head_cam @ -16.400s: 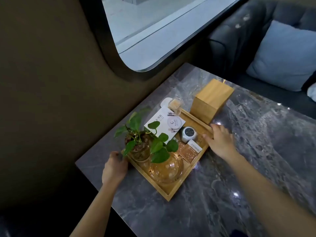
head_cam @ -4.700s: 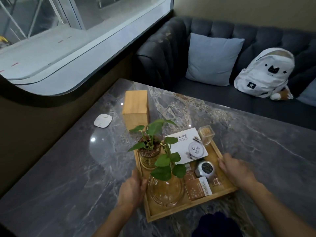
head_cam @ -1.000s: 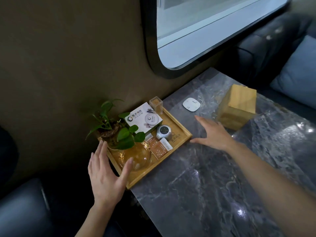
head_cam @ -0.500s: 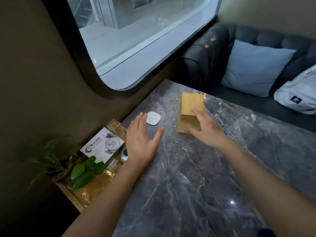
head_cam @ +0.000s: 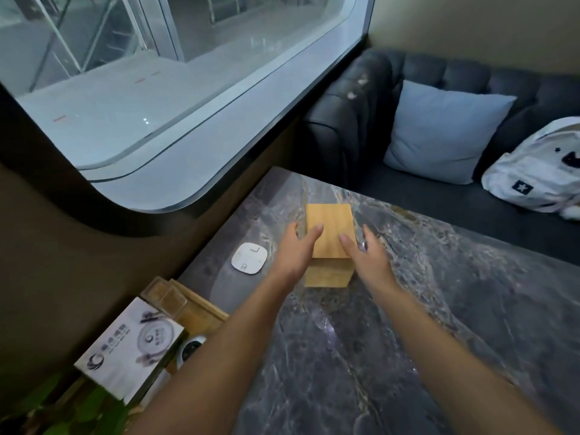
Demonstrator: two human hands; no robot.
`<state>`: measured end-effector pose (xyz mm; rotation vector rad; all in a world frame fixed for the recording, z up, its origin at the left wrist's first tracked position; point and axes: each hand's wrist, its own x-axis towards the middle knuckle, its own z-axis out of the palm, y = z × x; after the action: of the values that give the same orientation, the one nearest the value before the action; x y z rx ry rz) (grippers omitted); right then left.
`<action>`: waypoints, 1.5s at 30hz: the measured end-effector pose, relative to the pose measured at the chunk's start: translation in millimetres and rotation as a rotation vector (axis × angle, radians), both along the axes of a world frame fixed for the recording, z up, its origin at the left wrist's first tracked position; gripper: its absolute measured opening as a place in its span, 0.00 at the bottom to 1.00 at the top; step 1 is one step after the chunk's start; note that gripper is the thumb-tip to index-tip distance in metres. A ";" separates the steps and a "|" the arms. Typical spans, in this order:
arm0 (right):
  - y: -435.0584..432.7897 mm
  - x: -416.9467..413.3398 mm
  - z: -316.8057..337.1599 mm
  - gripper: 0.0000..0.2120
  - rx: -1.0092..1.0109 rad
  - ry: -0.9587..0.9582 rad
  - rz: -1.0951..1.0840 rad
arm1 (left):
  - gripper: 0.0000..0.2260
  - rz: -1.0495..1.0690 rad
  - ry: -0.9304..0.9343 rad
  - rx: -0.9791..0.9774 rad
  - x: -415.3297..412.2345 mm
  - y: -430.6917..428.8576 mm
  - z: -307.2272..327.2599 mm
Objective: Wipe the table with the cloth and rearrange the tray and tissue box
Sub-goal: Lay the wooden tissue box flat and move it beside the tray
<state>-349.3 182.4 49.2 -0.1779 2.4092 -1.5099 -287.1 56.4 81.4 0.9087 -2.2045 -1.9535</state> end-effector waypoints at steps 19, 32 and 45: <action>-59.5 46.3 7.1 0.37 0.199 0.288 0.420 | 0.40 0.188 -0.112 0.153 10.2 -33.1 -33.4; -76.5 62.0 -3.4 0.33 0.226 0.187 0.563 | 0.23 0.219 -0.013 0.571 31.3 -37.4 -52.4; -23.9 8.5 -13.0 0.34 -0.066 -0.224 -0.088 | 0.27 0.402 -0.011 0.185 32.7 -38.6 -56.1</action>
<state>-340.8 158.5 36.2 0.0810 2.2192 -1.5573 -254.3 17.8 25.3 1.2717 -1.6921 -1.9712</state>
